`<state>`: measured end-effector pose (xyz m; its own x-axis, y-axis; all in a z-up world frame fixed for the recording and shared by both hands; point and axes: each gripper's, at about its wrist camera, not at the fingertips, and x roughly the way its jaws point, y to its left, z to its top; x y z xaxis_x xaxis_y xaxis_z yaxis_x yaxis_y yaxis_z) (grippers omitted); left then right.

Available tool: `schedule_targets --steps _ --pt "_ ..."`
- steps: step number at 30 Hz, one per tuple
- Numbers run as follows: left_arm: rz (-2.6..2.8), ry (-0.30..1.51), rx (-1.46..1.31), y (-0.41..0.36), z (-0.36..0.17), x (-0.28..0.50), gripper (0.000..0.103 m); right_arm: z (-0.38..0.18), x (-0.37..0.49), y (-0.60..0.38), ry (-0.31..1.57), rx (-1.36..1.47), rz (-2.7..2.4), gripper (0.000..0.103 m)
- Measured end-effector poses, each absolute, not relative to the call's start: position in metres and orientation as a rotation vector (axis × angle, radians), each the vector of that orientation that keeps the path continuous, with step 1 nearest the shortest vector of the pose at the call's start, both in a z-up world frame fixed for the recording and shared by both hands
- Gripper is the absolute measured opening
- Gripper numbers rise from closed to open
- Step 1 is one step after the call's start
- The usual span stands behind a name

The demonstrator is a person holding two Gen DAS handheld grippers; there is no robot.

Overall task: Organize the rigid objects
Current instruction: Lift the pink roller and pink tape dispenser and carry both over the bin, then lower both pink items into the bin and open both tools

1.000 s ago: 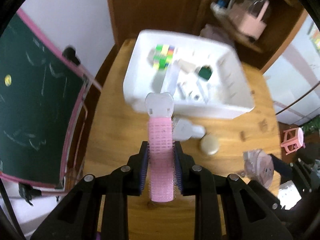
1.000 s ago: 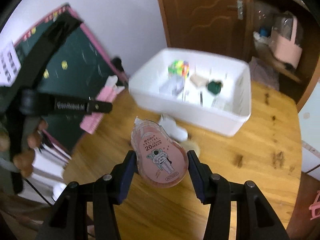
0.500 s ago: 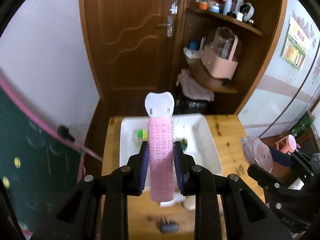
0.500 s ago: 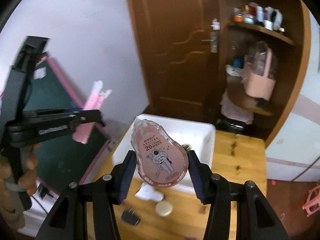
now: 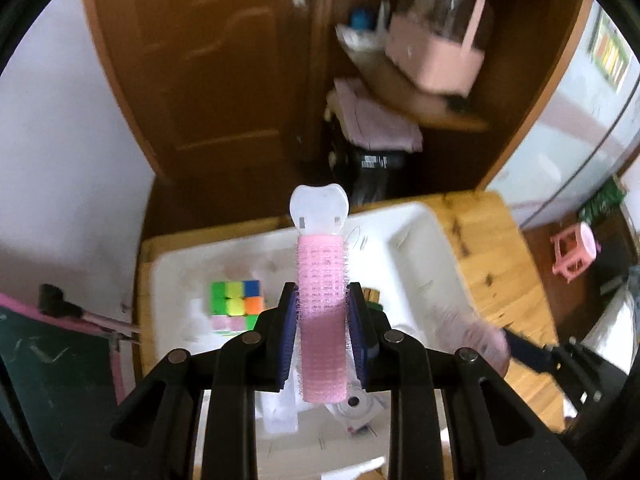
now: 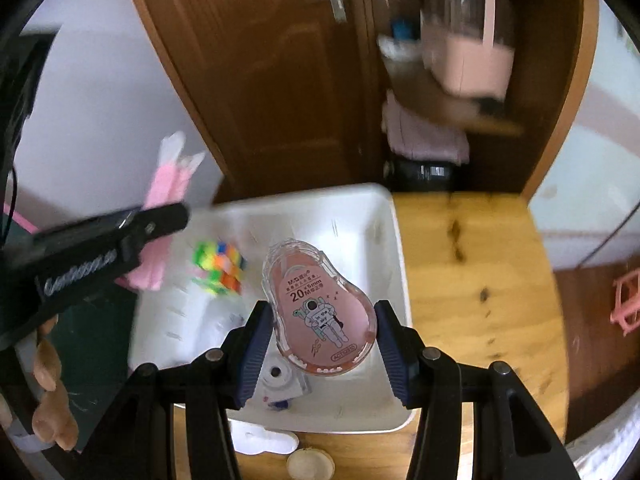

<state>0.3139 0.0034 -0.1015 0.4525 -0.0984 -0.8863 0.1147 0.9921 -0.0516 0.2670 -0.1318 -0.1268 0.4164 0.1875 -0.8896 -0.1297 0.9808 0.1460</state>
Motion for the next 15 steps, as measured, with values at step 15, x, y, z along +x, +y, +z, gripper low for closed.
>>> schedule_targets --steps 15 --pt "-0.197 1.259 0.051 -0.012 -0.197 0.356 0.026 -0.21 0.275 -0.116 1.296 0.059 0.137 0.052"
